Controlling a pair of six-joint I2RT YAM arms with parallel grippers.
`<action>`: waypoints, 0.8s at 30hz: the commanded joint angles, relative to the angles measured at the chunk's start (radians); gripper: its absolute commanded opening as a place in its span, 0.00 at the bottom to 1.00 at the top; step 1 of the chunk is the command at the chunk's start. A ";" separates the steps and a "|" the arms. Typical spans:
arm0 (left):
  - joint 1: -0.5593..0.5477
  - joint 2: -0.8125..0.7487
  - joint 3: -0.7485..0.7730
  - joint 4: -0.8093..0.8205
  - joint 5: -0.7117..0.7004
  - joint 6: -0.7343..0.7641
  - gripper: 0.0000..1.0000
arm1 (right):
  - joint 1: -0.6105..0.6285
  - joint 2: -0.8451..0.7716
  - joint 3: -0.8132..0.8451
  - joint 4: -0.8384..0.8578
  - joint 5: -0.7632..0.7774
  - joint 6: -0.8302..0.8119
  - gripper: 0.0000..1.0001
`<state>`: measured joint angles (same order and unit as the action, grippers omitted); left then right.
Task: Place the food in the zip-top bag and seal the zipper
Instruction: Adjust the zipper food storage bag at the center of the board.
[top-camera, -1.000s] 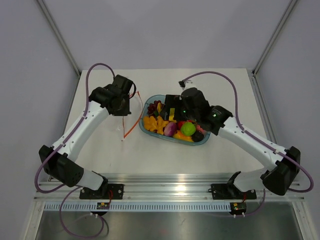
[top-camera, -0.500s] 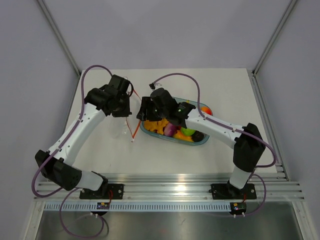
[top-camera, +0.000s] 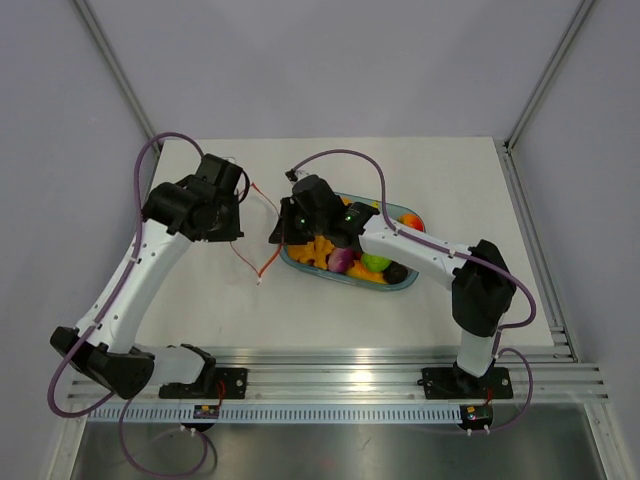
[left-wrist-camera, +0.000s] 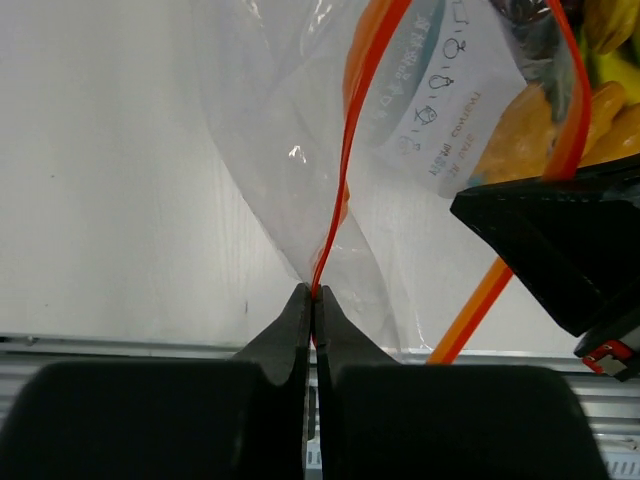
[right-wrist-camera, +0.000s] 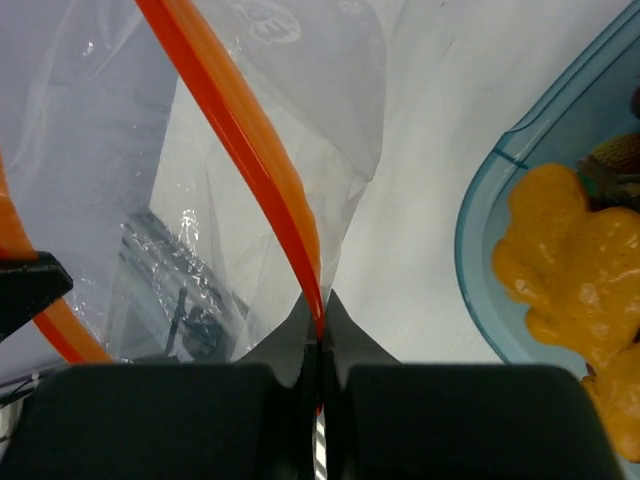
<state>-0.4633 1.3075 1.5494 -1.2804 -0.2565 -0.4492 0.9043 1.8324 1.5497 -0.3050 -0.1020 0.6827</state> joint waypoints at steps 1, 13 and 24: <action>0.003 -0.043 0.055 -0.056 -0.055 0.024 0.00 | 0.008 -0.002 0.029 0.056 -0.136 0.029 0.00; -0.006 -0.007 -0.101 0.225 0.148 0.037 0.55 | 0.001 0.019 0.030 -0.002 -0.197 0.038 0.00; -0.015 -0.109 -0.238 0.305 0.175 -0.054 0.52 | -0.012 0.013 0.027 -0.009 -0.212 0.057 0.00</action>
<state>-0.4690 1.2419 1.3403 -1.0393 -0.1097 -0.4576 0.9005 1.8473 1.5501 -0.3202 -0.2836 0.7300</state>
